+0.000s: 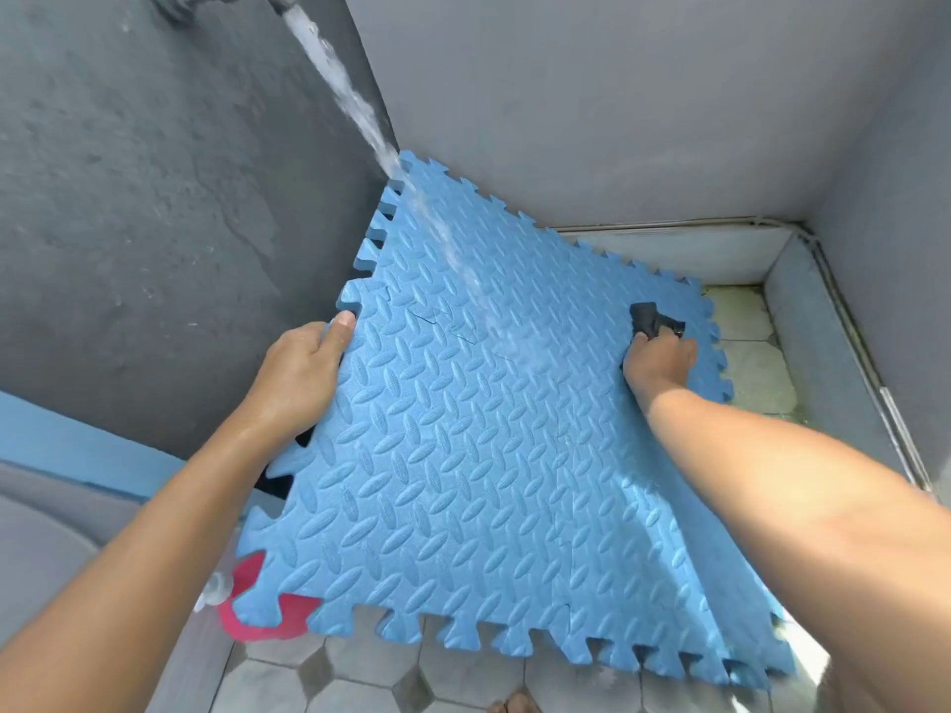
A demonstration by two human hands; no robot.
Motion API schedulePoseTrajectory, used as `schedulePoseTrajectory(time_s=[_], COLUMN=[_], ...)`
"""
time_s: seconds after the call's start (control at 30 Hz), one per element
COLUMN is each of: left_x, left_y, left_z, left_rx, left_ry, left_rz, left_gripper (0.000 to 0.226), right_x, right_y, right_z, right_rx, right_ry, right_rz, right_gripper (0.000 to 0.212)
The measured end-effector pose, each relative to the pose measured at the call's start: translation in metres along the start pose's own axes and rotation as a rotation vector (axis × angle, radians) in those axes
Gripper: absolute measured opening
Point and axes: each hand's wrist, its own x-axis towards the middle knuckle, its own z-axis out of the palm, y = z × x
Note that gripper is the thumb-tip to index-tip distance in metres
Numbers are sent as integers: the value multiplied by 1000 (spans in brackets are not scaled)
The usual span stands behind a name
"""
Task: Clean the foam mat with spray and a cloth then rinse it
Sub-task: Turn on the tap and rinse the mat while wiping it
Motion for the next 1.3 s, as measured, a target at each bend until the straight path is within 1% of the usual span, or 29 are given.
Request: schedulePoseTrajectory(time_s=[0.03, 0.1, 0.23, 0.3, 0.37, 0.47, 0.53, 0.6, 0.67, 0.77, 0.87, 0.93, 1.0, 1.03, 1.07, 1.1, 1.13, 1.23, 1.3], left_x=[1, 0, -3, -3, -3, -3, -4, -6, -8, -11, -11, -9, -9, -6, -12, -20, -18, -16, -17], left_y=[1, 3, 6, 8, 9, 10, 10, 12, 16, 20, 21, 20, 16, 10, 7, 5, -1, -19, -31], left_z=[-1, -2, -2, -2, -2, -2, 0, 1, 3, 5, 6, 4, 10, 10, 32, 54, 63, 100, 120], left_rx=[-6, -23, -42, -43, -44, -39, -47, -41, -28, -27, -8, 8, 27, 43, 4, -19, 4, 8, 24], left_ry=[-3, -11, -15, -22, -24, -7, 0, 4, 9, 6, 18, 65, 118, 131, 119, 96, 69, 7, -40], left_rz=[3, 12, 5, 4, 10, 16, 14, 18, 28, 27, 26, 65, 87, 96, 105, 93, 83, 24, -9], left_gripper=[81, 82, 79, 78, 78, 73, 71, 65, 53, 48, 47, 48, 50, 51, 50, 48, 46, 40, 37], right_x=[4, -2, -43, -70, -98, -120, -117, -96, -63, -14, 9, 9, 2, -5, -7, -13, -23, -76, -117], right_y=[-22, -73, -176, -214, -233, -228, -210, -180, -133, -34, 63, 97, 106, 97, 104, 109, 100, 62, 43], right_z=[4, 19, 45, 49, 44, 34, 30, 30, 31, 22, -10, -22, -34, -30, -46, -56, -47, -15, 6], right_rx=[10, 49, 145, 204, 280, 287, 247, 209, 140, 54, -65, -116, -104, -97, -98, -136, -120, -69, -50], right_ry=[-17, -63, -192, -242, -318, -340, -334, -320, -256, -139, -40, 25, 46, 53, 50, 46, 33, -167, -302], right_rz=[-1, -87, -359, -508, -652, -853, -923, -876, -776, -524, -273, -150, -150, -160, -141, -165, -223, -345, -512], right_gripper=[44, 42, 39, 40, 40, 27, 35, 37, 38, 51, 42, 42, 45, 45, 45, 45, 45, 45, 44])
